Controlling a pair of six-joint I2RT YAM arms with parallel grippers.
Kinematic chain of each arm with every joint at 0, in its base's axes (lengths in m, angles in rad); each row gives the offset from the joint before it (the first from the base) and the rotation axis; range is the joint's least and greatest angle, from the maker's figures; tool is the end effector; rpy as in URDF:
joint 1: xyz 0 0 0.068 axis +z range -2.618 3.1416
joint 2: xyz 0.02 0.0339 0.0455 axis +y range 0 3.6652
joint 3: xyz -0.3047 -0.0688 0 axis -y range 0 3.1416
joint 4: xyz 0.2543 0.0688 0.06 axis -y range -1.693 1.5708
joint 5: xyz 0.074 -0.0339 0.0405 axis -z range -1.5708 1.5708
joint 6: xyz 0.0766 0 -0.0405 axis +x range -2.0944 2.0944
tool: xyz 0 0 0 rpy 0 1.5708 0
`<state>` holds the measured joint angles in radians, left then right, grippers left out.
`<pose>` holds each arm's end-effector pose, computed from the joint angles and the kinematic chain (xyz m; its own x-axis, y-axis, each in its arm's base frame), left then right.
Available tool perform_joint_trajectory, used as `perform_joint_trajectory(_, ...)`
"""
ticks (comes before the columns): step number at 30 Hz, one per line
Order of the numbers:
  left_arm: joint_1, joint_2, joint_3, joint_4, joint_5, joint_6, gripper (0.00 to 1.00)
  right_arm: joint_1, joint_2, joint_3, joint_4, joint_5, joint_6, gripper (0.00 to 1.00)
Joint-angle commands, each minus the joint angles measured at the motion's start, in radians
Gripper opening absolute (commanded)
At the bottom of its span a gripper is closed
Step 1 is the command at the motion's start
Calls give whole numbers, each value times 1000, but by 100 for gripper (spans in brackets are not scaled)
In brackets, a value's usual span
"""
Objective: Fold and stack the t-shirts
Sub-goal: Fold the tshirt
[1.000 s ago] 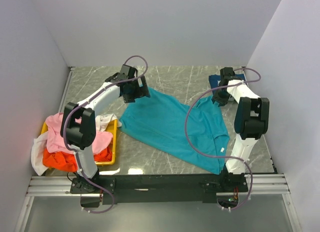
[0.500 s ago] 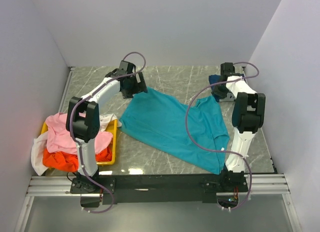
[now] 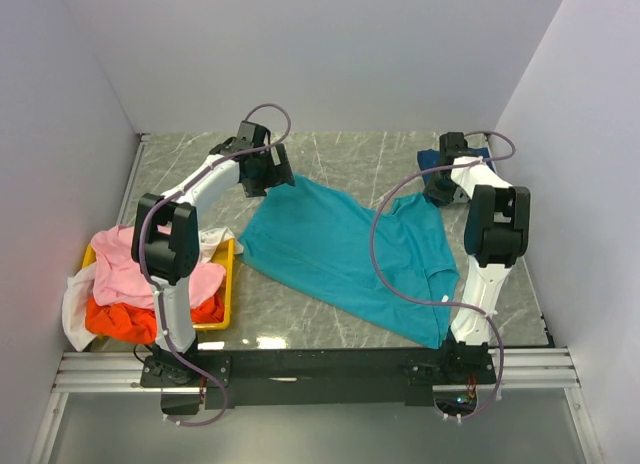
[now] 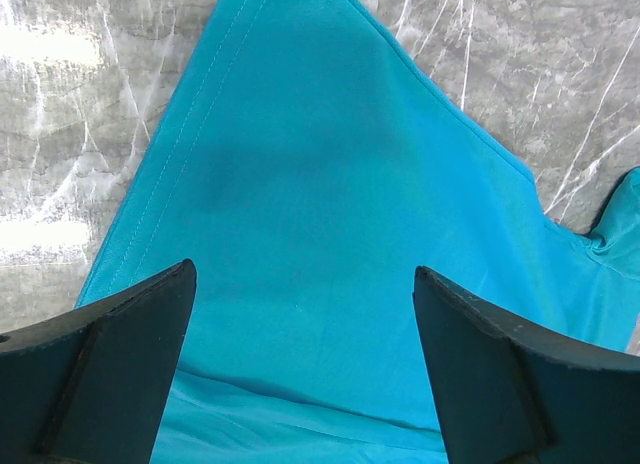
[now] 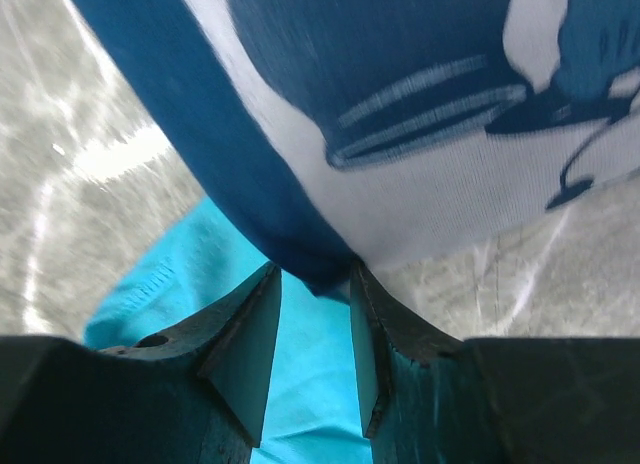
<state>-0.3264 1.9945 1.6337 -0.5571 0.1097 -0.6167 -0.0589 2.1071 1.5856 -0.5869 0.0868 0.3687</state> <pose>0.4667 -0.1668 0.2384 -0.8346 -0.3244 -0.4453 -0.1238 0.8980 -0.4223 0.4919 -0.0357 0.1662 -0.7983 0.4067 -0.4441 0.4127 0.9066 0.0884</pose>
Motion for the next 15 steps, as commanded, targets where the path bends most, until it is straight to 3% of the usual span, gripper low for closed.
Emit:
perform_joint_trajectory(1,4,-7,8,20,18,8,95,-4,-84,-48,-11,27,-4,41)
perform_joint_trajectory(15,6,50,52,25,-18,35,95,-4,-52,-50,7,47,-30,41)
